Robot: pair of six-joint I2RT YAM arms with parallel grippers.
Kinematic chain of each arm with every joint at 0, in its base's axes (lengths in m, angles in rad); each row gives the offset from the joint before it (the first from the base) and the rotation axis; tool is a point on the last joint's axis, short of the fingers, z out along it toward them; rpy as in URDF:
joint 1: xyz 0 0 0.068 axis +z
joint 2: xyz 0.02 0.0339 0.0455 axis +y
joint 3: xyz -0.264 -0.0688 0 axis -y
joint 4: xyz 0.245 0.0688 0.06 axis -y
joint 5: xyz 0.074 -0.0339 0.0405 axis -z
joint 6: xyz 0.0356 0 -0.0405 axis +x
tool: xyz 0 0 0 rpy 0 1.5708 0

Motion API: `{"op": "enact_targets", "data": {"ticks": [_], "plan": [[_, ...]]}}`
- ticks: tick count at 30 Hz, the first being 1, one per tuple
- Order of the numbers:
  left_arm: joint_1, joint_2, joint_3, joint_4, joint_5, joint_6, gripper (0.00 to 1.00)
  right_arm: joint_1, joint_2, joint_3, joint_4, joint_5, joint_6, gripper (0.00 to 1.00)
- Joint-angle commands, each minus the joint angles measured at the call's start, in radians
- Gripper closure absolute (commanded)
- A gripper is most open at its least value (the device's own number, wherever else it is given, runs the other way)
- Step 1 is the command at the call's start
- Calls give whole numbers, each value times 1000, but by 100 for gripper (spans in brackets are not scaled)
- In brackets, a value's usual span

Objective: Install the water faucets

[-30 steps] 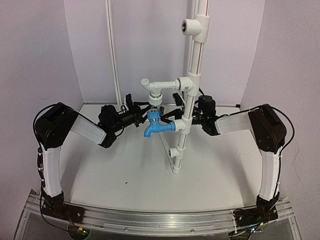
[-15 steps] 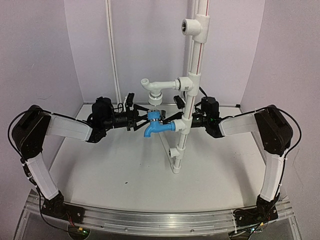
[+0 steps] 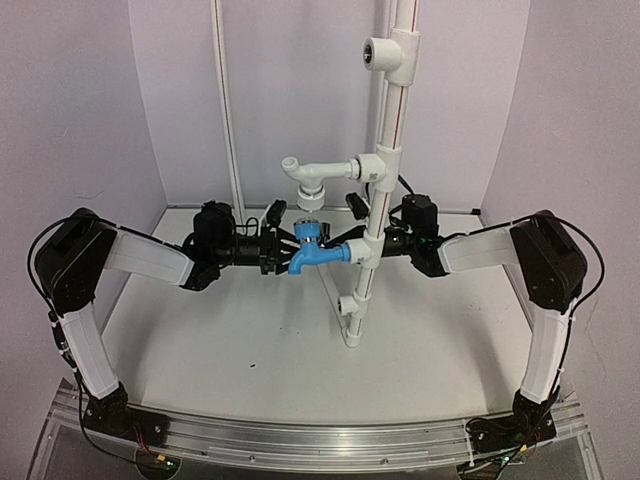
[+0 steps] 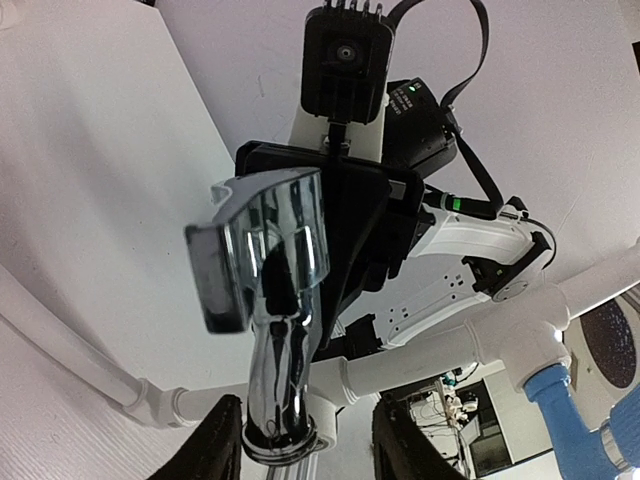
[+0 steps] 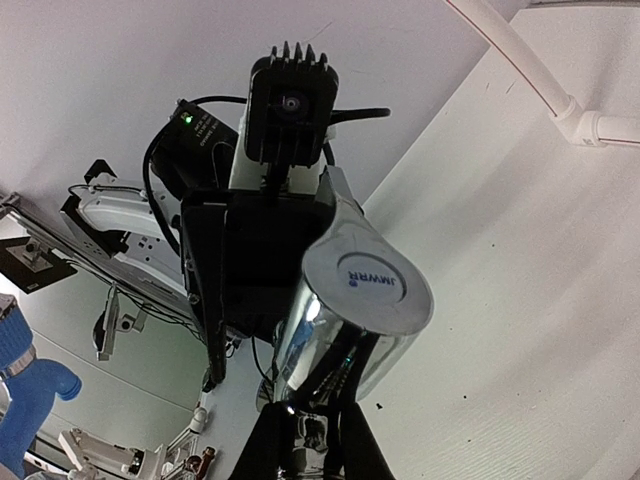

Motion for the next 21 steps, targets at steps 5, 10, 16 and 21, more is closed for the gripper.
{"op": "enact_targets", "data": {"ticks": [5,10,16,21], "plan": [[-4,7,43,70,27,-13,80,19,-46,6,44,-8,-10,100],[-4,1,26,84,23,-21,99,19,-60,1,43,-10,-4,71],[-4,-13,3,111,35,-24,100,19,-76,26,38,15,2,31],[-9,-30,-22,127,42,-26,100,18,-52,73,26,35,12,35]]}}
